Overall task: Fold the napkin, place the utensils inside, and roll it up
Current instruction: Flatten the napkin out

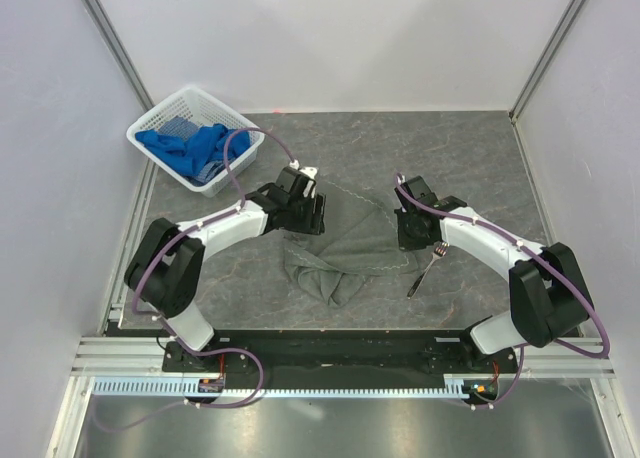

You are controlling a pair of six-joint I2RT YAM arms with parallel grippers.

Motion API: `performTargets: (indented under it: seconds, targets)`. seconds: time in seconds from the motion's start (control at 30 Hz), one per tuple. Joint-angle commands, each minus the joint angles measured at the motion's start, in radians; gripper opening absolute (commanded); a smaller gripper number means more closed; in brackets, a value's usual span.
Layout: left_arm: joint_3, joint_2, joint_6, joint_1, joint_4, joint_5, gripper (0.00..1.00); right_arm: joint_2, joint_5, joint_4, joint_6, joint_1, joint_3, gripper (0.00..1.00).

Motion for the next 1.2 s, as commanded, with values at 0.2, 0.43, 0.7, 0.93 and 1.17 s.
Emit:
performTargets:
  seconds: [0.2, 0.43, 0.7, 0.93, 1.17]
  targets:
    - [0.010, 0.031, 0.059, -0.069, -0.089, -0.209, 0.66, 0.027, -0.029, 0.040, -0.003, 0.001, -0.008, 0.00]
    - [-0.015, 0.047, 0.039, -0.079, -0.138, -0.287, 0.56, 0.035, -0.028, 0.043, -0.003, 0.001, -0.002, 0.00]
    - [-0.073, -0.007, 0.019, -0.085, -0.141, -0.364, 0.49, 0.055, -0.029, 0.045, -0.004, 0.001, 0.003, 0.00]
    - [-0.079, -0.004, 0.009, -0.085, -0.138, -0.358, 0.02, 0.049, -0.023, 0.042, -0.010, 0.001, 0.013, 0.00]
    - [0.034, -0.231, 0.045, -0.085, -0.152, -0.401, 0.02, 0.018, 0.009, 0.019, -0.012, -0.001, 0.043, 0.00]
